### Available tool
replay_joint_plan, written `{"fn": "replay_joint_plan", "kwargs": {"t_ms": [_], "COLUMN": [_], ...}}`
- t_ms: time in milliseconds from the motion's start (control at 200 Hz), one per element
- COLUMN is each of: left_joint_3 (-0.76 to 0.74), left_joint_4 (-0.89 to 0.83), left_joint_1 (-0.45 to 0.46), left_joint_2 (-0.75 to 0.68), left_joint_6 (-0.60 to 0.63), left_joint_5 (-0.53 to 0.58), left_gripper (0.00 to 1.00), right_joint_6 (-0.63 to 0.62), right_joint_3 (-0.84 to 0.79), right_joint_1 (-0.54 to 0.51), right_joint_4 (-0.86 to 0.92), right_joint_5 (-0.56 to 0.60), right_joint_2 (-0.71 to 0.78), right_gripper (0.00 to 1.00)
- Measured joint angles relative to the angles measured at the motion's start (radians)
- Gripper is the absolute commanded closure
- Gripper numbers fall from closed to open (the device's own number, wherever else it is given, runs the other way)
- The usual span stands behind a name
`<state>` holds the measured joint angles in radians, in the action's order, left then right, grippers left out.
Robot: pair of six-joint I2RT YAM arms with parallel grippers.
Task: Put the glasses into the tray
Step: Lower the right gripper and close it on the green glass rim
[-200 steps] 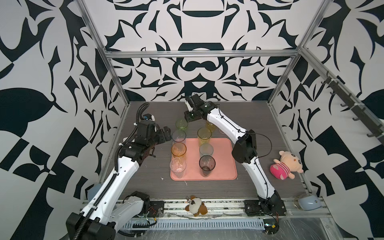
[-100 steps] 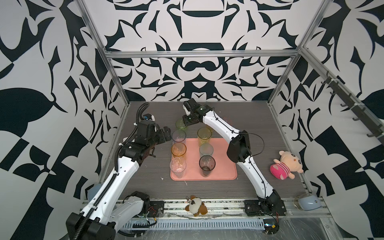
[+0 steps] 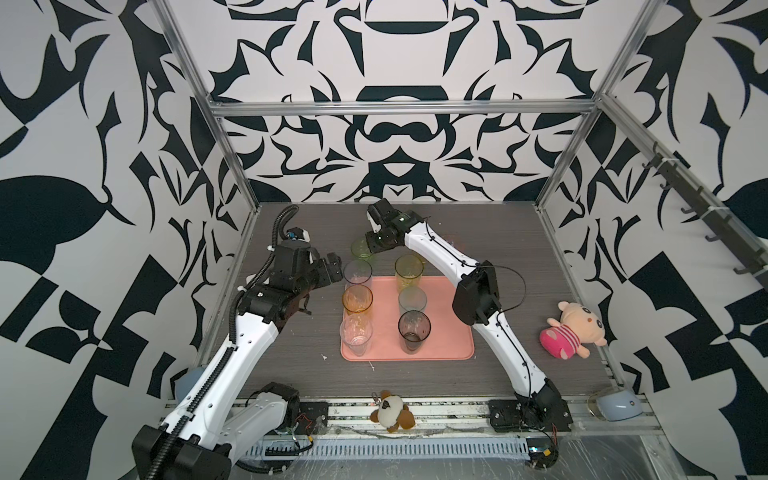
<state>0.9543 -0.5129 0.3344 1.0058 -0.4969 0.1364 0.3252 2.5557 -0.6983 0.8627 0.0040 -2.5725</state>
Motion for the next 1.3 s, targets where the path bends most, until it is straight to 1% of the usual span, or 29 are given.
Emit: {"fn": "replay_joint_plan", "kwargs": {"t_ms": [290, 440, 650, 780, 865, 1300], "left_joint_3": [0.0, -0.003, -0.012, -0.012, -0.012, -0.012], "left_joint_4": [0.0, 0.0, 0.0, 0.0, 0.0, 0.0], "left_joint_1": [0.0, 0.0, 0.0, 0.0, 0.0, 0.0], "left_joint_2": [0.0, -0.002, -0.002, -0.003, -0.006, -0.021], "left_joint_6": [0.0, 0.0, 0.0, 0.0, 0.0, -0.002], "left_joint_5": [0.0, 0.0, 0.0, 0.0, 0.0, 0.0], "left_gripper": [0.01, 0.01, 0.01, 0.0, 0.0, 0.0], "right_joint_6": [0.008, 0.008, 0.005, 0.008, 0.008, 0.005], "right_joint_3": [0.0, 0.001, 0.002, 0.002, 0.002, 0.002], "right_joint_1": [0.0, 0.0, 0.0, 0.0, 0.0, 0.002], "right_joint_4": [0.0, -0.001, 0.0, 0.001, 0.001, 0.01], "right_joint_5": [-0.002, -0.011, -0.01, -0.009, -0.011, 0.002], "right_joint_2": [0.0, 0.0, 0.0, 0.0, 0.0, 0.002], "right_gripper": [0.81, 0.85, 0.95, 0.99, 1.0, 1.0]}}
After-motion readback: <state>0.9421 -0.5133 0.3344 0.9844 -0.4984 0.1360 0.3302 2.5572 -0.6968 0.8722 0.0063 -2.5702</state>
